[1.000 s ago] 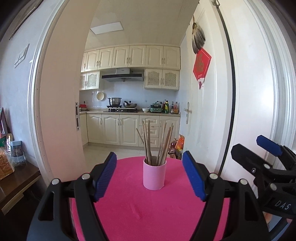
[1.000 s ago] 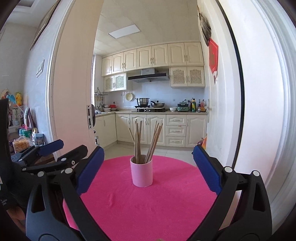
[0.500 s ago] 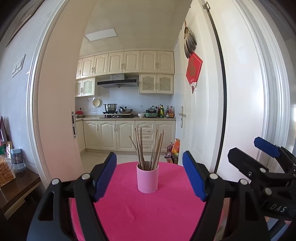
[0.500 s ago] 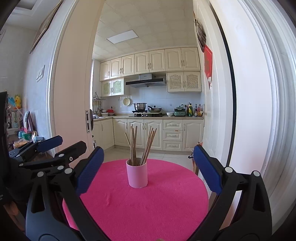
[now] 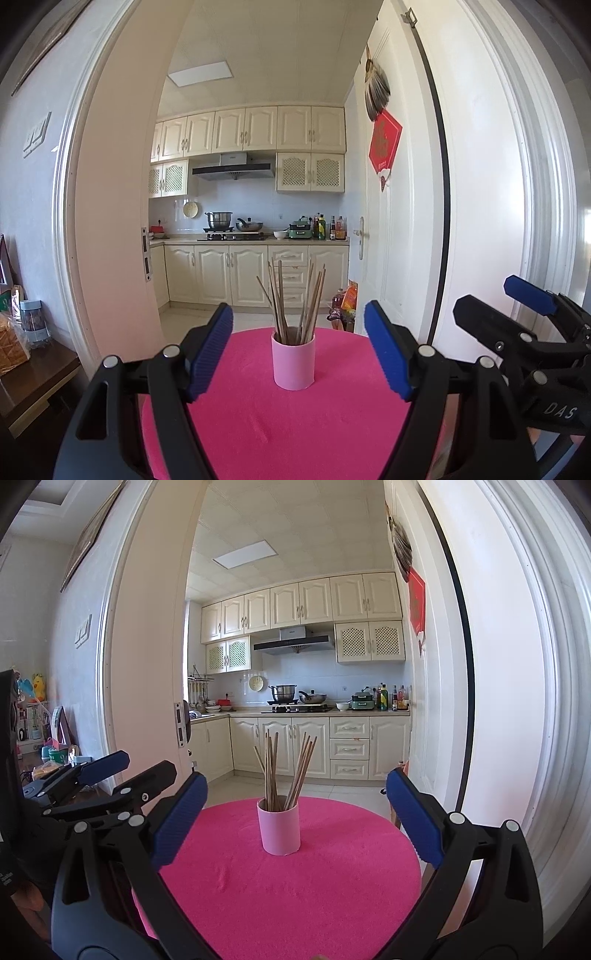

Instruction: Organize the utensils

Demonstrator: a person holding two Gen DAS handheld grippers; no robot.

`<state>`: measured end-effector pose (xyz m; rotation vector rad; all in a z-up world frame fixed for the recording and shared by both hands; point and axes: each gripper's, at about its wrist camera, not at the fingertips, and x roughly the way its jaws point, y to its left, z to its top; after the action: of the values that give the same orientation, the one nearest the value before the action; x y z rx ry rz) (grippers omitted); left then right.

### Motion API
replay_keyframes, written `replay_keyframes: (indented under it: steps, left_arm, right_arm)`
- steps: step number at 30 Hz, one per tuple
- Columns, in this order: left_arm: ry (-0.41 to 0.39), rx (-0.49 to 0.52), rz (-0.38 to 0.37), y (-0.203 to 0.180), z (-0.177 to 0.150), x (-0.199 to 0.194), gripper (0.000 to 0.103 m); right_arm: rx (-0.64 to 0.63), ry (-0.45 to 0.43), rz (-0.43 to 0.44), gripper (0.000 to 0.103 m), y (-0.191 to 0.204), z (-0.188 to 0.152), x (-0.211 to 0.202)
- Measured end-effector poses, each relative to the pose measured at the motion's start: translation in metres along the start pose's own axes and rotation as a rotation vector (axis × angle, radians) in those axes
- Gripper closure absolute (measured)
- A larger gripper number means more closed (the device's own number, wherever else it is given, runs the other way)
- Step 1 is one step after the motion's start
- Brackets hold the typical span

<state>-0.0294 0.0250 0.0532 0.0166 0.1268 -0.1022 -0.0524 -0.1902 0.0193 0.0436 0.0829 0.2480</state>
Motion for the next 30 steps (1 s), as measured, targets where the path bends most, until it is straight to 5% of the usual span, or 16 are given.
replay_keyframes:
  steps: [30]
  left_arm:
    - [-0.007,0.008,-0.021,-0.0014,0.0006,0.0017,0.03]
  right_arm:
    - [0.018,0.016,-0.002,0.007,0.0,-0.0031,0.0034]
